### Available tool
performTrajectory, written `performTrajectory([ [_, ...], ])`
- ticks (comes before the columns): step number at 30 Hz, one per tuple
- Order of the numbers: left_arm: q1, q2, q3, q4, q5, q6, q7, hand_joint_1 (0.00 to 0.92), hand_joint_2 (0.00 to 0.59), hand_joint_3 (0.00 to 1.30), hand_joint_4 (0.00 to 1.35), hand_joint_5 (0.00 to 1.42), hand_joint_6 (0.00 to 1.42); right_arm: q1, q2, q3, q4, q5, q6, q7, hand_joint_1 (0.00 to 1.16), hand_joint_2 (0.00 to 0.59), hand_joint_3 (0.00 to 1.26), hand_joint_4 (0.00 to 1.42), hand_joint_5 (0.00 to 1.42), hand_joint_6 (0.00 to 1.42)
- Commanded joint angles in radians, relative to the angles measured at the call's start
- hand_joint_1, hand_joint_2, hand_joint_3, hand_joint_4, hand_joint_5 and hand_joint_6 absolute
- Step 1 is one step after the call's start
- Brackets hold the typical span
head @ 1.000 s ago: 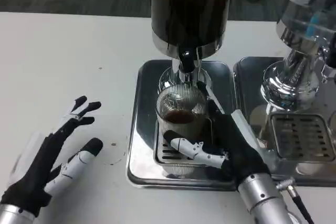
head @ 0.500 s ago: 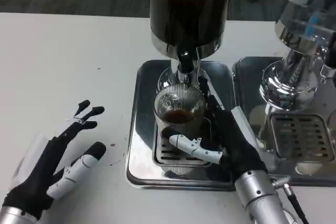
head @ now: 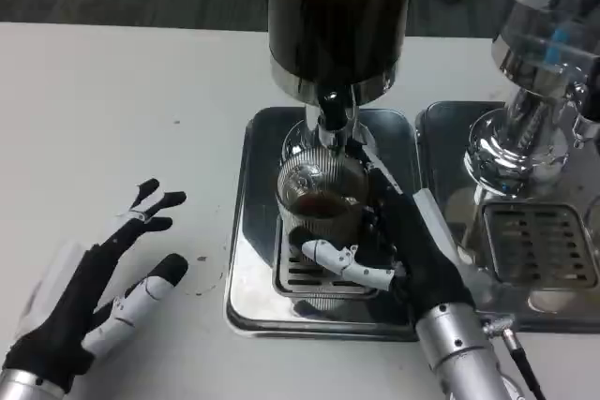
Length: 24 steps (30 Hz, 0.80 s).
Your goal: Grasp the cup under the faucet to collect the drink, then remove the cup.
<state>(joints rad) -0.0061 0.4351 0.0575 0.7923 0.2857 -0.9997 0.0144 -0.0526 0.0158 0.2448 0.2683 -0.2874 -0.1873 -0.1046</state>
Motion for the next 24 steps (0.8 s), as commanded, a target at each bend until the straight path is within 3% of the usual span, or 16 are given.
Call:
performTrajectory([
  [1, 0.012, 0.014, -0.003, -0.011, 0.002, -0.002, 0.018, 0.0, 0.157, 0.21, 0.0, 0.22, 0.04, 0.007, 0.007, 0.007, 0.014, -0.012, 0.001, -0.017, 0.94, 0.211, 0.19, 0.3, 0.28, 0.4],
  [24, 0.005, 0.016, -0.006, 0.001, -0.014, 0.004, 0.008, 0.0, 0.168, 0.21, 0.0, 0.22, 0.03, 0.002, 0.043, -0.016, 0.014, 0.001, -0.027, -0.089, 1.0, 0.23, 0.38, 0.46, 0.43, 0.62],
])
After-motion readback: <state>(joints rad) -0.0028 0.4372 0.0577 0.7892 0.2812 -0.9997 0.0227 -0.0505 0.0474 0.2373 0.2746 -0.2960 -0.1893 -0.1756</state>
